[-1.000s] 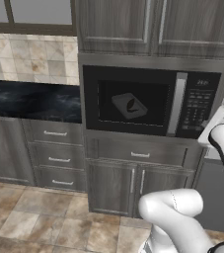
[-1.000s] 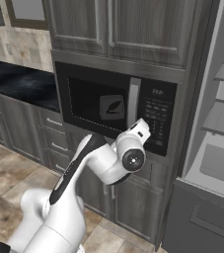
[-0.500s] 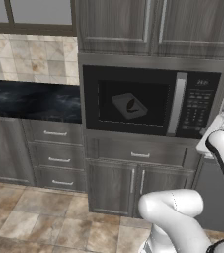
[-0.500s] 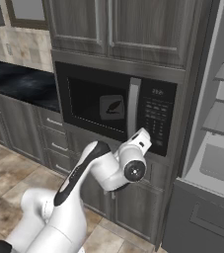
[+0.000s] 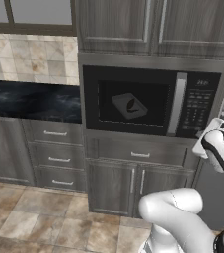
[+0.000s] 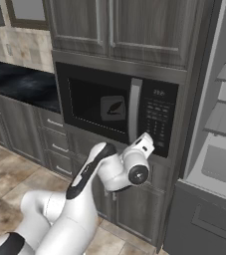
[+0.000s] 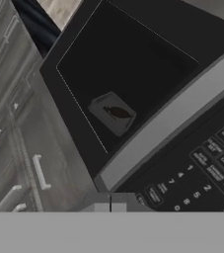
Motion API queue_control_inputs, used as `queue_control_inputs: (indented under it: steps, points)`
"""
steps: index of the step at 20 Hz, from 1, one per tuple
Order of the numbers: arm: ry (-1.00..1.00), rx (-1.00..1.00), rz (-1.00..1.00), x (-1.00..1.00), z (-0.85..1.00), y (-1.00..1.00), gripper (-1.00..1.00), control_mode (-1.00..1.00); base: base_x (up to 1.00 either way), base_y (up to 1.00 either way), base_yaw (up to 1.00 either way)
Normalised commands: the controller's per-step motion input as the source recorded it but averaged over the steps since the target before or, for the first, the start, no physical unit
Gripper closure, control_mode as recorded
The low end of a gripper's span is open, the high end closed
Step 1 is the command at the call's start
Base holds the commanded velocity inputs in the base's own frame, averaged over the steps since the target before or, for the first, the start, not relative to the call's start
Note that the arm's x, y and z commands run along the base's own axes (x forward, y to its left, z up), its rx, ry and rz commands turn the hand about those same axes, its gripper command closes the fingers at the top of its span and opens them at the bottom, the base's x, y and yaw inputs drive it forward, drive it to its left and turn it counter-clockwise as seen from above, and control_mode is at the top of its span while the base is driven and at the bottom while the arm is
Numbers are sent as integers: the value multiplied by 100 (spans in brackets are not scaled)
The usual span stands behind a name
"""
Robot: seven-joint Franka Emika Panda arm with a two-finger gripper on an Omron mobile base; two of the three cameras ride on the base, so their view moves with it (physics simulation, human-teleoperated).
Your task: Place the tupperware containing the shrimp and carrot meal in the microwave. Close the microwave door and press the start button to reheat the meal.
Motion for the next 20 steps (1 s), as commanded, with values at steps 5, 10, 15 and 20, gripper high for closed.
queue_control_inputs:
  steps: [5,10,15,20]
  points:
    - [0,0,1,23,-3,-15,100,-100,0,0,0]
    - [0,0,0,21,0,-12,100,-100,0,0,0]
    - [0,0,0,26,-5,0,100,-100,0,0,0]
    - [0,0,0,27,-9,0,100,-100,0,0,0]
